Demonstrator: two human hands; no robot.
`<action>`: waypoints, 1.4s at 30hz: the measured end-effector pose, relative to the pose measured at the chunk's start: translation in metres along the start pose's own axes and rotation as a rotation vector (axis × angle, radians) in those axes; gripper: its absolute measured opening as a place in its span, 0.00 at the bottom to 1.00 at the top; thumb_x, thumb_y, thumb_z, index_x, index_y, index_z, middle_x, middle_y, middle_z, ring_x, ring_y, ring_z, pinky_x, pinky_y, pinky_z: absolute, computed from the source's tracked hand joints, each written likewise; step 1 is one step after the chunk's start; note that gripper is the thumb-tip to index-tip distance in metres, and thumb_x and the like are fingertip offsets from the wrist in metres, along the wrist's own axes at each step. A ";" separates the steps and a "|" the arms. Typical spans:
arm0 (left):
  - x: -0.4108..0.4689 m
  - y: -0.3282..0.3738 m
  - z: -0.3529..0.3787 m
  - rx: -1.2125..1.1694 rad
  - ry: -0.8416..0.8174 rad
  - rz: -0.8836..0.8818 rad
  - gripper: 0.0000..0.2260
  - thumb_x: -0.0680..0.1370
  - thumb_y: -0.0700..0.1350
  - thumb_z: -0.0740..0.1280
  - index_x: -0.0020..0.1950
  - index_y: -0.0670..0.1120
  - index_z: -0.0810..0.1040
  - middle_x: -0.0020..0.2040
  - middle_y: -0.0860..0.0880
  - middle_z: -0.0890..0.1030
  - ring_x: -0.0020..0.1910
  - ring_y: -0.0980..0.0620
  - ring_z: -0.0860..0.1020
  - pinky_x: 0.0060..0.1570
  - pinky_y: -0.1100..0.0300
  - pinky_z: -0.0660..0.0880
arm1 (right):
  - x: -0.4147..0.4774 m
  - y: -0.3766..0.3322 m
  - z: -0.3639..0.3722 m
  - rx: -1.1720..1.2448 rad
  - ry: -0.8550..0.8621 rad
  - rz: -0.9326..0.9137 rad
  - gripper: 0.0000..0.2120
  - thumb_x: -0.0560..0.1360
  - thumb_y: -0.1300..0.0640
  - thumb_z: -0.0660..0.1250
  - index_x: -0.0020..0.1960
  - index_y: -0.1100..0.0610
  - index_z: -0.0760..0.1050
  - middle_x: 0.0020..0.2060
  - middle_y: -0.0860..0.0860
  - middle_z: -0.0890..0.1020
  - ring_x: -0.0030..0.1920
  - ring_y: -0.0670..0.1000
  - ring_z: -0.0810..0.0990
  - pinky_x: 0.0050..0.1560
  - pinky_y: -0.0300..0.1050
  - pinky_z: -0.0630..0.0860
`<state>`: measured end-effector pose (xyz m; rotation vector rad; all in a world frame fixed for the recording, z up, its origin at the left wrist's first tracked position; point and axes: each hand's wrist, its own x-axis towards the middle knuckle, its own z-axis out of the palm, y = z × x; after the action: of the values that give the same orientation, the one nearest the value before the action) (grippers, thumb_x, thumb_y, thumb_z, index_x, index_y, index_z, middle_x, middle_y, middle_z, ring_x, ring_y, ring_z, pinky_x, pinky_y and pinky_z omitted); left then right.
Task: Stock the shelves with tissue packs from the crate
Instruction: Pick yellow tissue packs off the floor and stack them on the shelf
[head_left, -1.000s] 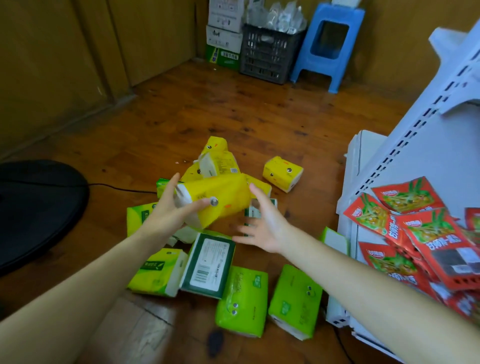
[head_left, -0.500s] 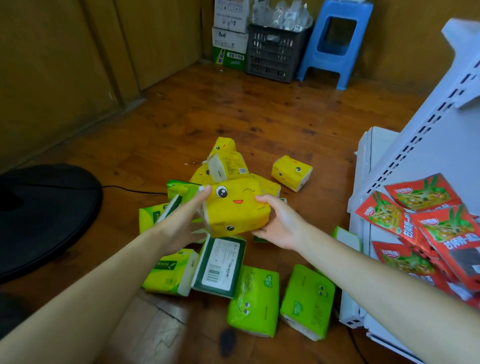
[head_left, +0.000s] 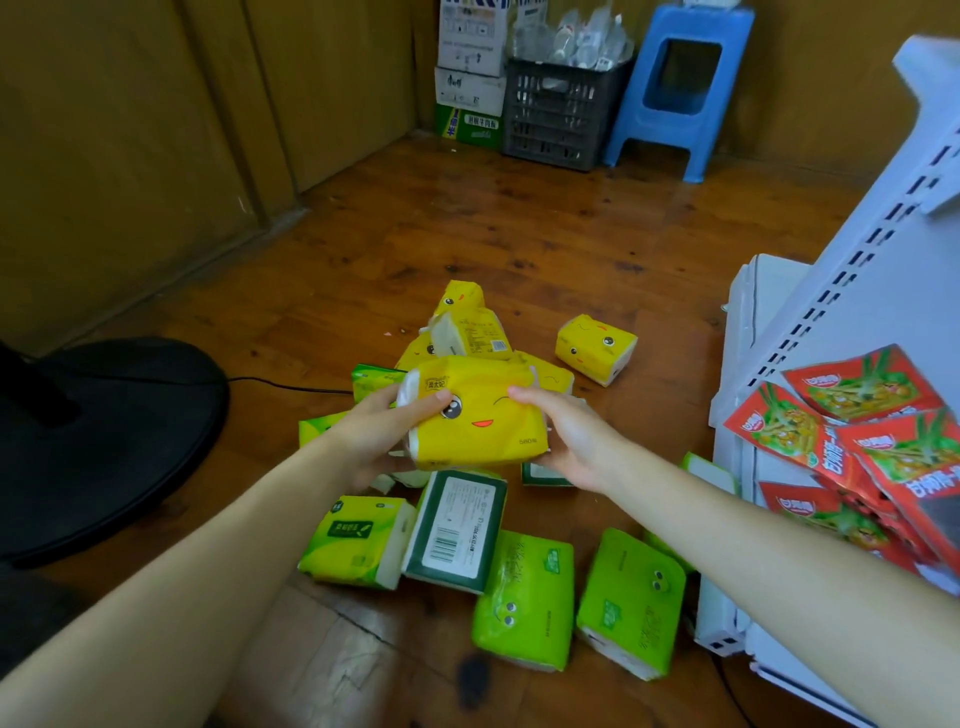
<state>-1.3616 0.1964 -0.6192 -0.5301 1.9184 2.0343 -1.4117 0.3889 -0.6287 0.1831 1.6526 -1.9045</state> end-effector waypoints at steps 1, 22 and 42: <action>-0.001 0.001 0.001 0.004 0.010 0.002 0.19 0.75 0.51 0.67 0.65 0.51 0.71 0.55 0.49 0.81 0.49 0.49 0.80 0.41 0.56 0.76 | 0.000 -0.002 0.000 -0.016 0.012 -0.003 0.06 0.74 0.52 0.67 0.51 0.50 0.75 0.49 0.50 0.82 0.52 0.51 0.80 0.60 0.55 0.74; -0.037 0.066 -0.002 -0.331 0.057 0.090 0.18 0.81 0.48 0.57 0.71 0.45 0.66 0.60 0.42 0.79 0.54 0.43 0.79 0.43 0.48 0.76 | -0.039 -0.062 0.039 -0.491 -0.106 -0.569 0.39 0.71 0.44 0.67 0.73 0.35 0.46 0.75 0.40 0.47 0.75 0.44 0.47 0.71 0.52 0.54; -0.153 0.331 0.076 -0.107 -0.101 1.078 0.08 0.81 0.42 0.56 0.50 0.50 0.74 0.35 0.58 0.83 0.34 0.63 0.80 0.31 0.73 0.73 | -0.189 -0.366 0.062 -0.616 0.067 -0.882 0.27 0.65 0.54 0.77 0.60 0.43 0.69 0.65 0.56 0.70 0.64 0.57 0.72 0.63 0.56 0.73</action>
<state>-1.3812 0.2558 -0.2523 0.7712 2.2748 2.6446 -1.4320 0.4117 -0.2137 -0.8656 2.5323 -1.8019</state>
